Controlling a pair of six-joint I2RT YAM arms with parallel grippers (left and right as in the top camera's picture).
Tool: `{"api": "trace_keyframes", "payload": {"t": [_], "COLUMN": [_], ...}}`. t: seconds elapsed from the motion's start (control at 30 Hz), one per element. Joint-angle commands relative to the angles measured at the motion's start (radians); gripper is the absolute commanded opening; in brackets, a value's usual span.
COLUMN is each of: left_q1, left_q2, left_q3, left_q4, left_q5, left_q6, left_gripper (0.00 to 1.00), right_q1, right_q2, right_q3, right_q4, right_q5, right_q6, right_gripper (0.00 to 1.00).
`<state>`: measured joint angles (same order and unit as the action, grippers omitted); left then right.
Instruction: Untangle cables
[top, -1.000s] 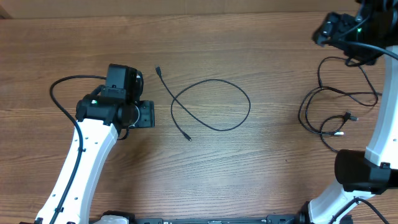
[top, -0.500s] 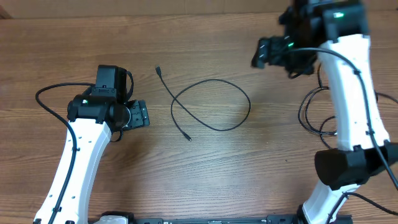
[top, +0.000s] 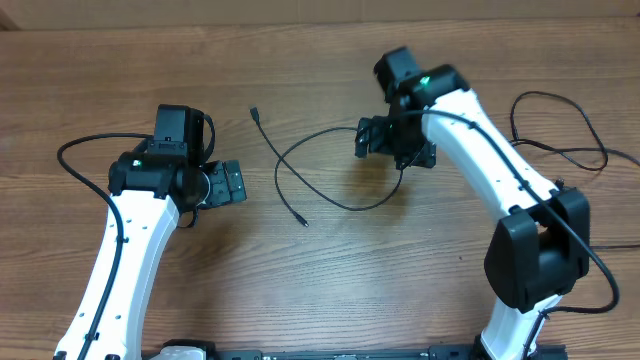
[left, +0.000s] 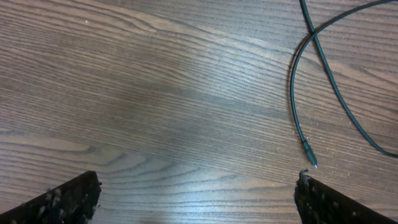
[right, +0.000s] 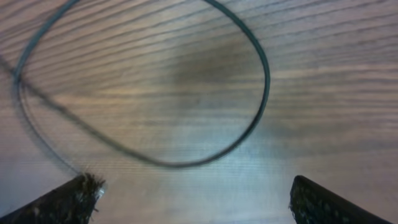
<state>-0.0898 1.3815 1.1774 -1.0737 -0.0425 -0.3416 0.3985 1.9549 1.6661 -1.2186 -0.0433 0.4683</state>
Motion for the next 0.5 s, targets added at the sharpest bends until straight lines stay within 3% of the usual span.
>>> {"api": "trace_keyframes", "payload": {"t": [0.0,0.2,0.47], "left_q1": [0.005,0.005,0.005], "left_q2": [0.0,0.0,0.0], "left_q3": [0.016,0.016,0.016], "left_q4": [0.001,0.0,0.0], "left_q5": [-0.013,-0.013,-0.012], "left_q6": [-0.007,-0.006,-0.006], "left_gripper": [0.99,1.0,1.0], "right_q1": [0.001,0.0,0.001], "right_q2": [-0.011,-0.011,-0.011], "right_q3": [-0.117,-0.312,-0.338], "right_q4": [0.124,0.373,0.414], "right_q5": [0.107,0.155,0.155], "right_q6": [0.06,0.052,0.116], "right_gripper": [0.96,0.96,0.95]}}
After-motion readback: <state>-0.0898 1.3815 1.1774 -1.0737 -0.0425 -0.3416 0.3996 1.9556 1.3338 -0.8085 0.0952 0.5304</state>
